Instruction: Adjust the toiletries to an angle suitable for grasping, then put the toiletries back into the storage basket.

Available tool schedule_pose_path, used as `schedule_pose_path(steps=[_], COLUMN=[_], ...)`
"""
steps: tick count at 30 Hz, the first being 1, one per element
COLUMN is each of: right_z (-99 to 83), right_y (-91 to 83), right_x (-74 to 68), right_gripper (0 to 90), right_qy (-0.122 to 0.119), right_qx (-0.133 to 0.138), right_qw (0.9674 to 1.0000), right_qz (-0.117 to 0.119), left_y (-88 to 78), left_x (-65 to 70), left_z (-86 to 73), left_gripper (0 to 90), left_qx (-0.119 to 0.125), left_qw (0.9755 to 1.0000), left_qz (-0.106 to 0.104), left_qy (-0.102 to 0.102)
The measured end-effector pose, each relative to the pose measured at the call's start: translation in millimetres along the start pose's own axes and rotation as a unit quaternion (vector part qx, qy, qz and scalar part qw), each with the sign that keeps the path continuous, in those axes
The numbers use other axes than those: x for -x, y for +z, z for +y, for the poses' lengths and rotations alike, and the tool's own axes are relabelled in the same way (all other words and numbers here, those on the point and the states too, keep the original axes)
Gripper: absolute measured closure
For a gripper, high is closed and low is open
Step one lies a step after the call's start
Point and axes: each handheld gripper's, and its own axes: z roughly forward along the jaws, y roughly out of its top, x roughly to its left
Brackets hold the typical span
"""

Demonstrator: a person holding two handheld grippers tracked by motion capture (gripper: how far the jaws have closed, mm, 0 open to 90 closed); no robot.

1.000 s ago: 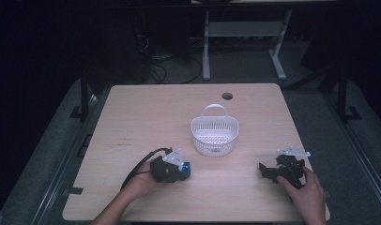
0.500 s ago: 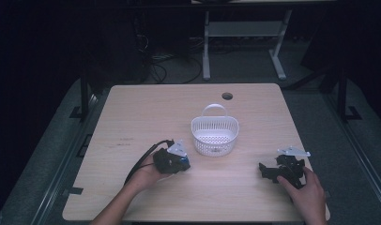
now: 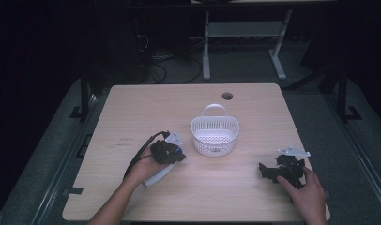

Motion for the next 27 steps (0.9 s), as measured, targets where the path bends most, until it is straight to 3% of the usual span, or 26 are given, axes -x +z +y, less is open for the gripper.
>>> schedule_pose_path(steps=[8, 11, 17, 21, 27], right_z=[0.0, 0.0, 0.0, 0.0, 0.0], right_y=[0.0, 0.0, 0.0, 0.0, 0.0], right_x=[0.0, 0.0, 0.0, 0.0, 0.0], right_gripper=[0.0, 0.0, 0.0, 0.0, 0.0], right_qy=[0.000, 0.000, 0.000, 0.000, 0.000], right_qx=[0.000, 0.000, 0.000, 0.000, 0.000], right_qw=[1.0000, 1.0000, 1.0000, 1.0000, 1.0000], right_qz=[0.000, 0.000, 0.000, 0.000, 0.000], left_y=[-14.1, -19.9, -33.8, -41.0, -37.5], left_x=[-0.8, -3.0, -7.6, -12.9, -19.7], left_z=[0.1, 0.2, -1.4, -2.9, -3.8], left_gripper=[86.7, 75.3, 49.0, 37.2, 26.9], left_qx=[0.013, 0.015, 0.041, 0.034, 0.009], left_qw=[0.9998, 0.9997, 0.9979, 0.9968, 0.9953], left_qz=[0.000, 0.006, 0.018, 0.030, 0.035], left_qy=[-0.012, -0.017, -0.048, -0.066, -0.090])
